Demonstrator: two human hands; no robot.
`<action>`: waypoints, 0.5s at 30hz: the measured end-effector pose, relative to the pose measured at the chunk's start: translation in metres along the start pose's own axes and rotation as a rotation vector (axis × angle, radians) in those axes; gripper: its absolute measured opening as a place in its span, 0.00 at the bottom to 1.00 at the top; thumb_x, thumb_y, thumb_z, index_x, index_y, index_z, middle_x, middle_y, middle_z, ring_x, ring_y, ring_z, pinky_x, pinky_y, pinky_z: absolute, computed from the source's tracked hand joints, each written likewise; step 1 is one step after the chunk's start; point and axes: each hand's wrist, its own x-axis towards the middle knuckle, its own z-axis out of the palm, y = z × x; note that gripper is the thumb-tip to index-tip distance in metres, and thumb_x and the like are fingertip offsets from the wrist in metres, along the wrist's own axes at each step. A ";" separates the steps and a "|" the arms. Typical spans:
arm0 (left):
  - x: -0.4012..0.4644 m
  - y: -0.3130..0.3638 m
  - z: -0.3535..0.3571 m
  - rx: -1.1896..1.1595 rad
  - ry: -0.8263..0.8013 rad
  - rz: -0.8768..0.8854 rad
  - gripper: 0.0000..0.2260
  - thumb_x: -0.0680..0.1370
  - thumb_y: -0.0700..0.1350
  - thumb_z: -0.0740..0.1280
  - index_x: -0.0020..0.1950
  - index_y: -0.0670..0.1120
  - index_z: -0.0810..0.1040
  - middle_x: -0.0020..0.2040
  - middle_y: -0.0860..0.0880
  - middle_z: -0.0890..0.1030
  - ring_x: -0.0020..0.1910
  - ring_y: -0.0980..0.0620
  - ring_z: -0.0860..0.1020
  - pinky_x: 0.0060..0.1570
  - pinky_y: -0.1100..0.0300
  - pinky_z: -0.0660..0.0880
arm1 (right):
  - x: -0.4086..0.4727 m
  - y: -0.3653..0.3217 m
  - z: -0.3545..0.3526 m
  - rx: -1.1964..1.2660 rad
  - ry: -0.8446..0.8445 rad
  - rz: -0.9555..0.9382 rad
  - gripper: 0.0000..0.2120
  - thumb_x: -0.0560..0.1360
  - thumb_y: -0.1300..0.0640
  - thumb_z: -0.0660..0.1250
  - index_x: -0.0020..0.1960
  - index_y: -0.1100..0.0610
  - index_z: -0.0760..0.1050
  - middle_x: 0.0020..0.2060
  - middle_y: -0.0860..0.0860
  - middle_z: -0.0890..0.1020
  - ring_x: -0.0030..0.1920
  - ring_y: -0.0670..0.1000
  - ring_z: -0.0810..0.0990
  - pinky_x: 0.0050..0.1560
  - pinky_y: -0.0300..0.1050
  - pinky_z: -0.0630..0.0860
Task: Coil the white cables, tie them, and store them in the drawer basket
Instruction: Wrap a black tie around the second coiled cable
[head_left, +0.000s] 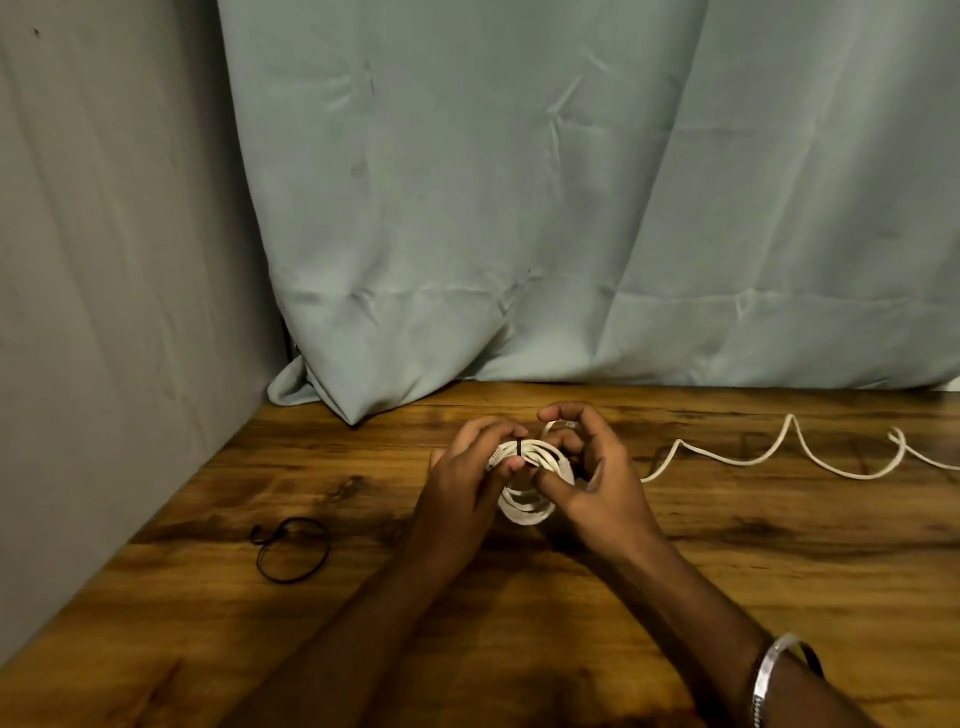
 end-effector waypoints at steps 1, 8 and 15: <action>0.000 0.000 0.000 0.002 0.007 0.003 0.13 0.83 0.55 0.59 0.64 0.54 0.76 0.63 0.58 0.76 0.63 0.60 0.75 0.58 0.42 0.73 | 0.000 0.000 0.000 -0.001 0.000 -0.004 0.24 0.74 0.73 0.74 0.62 0.53 0.74 0.40 0.50 0.85 0.42 0.48 0.84 0.44 0.51 0.83; -0.001 0.000 0.001 -0.079 -0.006 -0.087 0.12 0.81 0.54 0.62 0.64 0.57 0.75 0.58 0.62 0.81 0.57 0.61 0.80 0.58 0.40 0.74 | -0.001 -0.002 -0.001 -0.107 0.011 -0.049 0.24 0.73 0.75 0.71 0.59 0.51 0.74 0.39 0.51 0.84 0.39 0.50 0.83 0.41 0.54 0.83; 0.000 0.004 0.000 -0.400 -0.037 -0.270 0.11 0.80 0.39 0.68 0.61 0.45 0.79 0.55 0.53 0.84 0.55 0.57 0.82 0.55 0.60 0.78 | 0.000 0.007 -0.003 -0.450 0.011 -0.050 0.20 0.72 0.49 0.76 0.60 0.41 0.73 0.49 0.44 0.85 0.47 0.48 0.86 0.42 0.60 0.85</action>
